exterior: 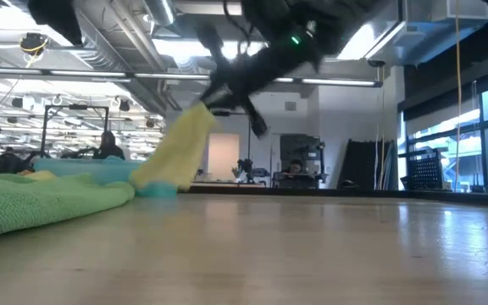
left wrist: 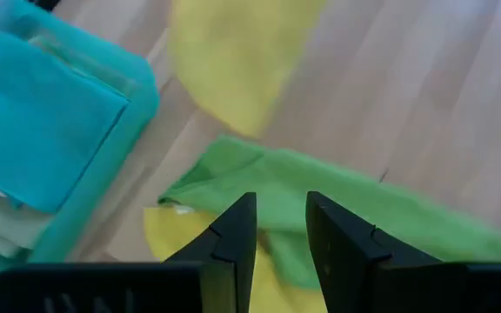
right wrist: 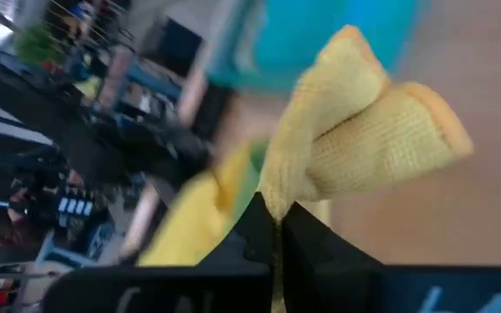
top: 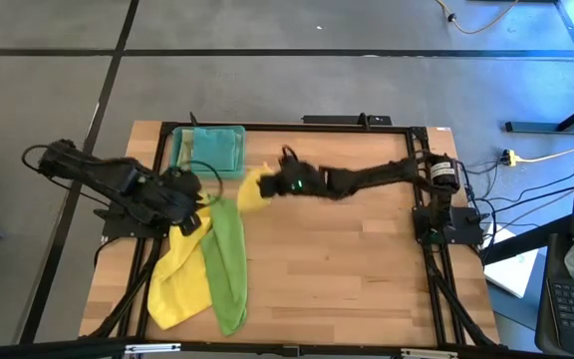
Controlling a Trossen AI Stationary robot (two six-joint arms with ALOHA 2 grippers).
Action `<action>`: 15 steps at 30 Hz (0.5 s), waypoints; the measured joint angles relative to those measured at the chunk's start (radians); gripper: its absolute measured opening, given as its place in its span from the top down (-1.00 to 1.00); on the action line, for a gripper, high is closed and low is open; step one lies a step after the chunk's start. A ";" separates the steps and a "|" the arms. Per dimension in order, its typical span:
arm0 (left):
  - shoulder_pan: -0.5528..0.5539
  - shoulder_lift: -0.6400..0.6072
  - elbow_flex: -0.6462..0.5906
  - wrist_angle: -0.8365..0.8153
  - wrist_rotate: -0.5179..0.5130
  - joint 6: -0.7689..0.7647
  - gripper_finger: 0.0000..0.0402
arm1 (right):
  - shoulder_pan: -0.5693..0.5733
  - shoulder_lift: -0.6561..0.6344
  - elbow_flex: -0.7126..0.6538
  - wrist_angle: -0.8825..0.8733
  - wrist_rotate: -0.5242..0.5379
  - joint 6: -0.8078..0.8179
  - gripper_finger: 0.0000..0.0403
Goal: Fold microfiber towels
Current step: Stack the folded right yellow microfiber cloth on top of the blue microfiber cloth in the blue bin
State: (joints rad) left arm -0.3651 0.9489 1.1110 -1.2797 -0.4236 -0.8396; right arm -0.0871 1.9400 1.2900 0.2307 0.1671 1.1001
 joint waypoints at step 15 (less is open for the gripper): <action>-0.001 -0.167 0.000 0.144 -0.122 -0.123 0.53 | -0.253 0.308 0.767 -0.206 -0.372 -0.244 0.99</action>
State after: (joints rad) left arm -0.3664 0.7818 1.1110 -1.1359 -0.5457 -0.9623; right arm -0.3398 2.2478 2.0574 0.0250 -0.2053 0.8562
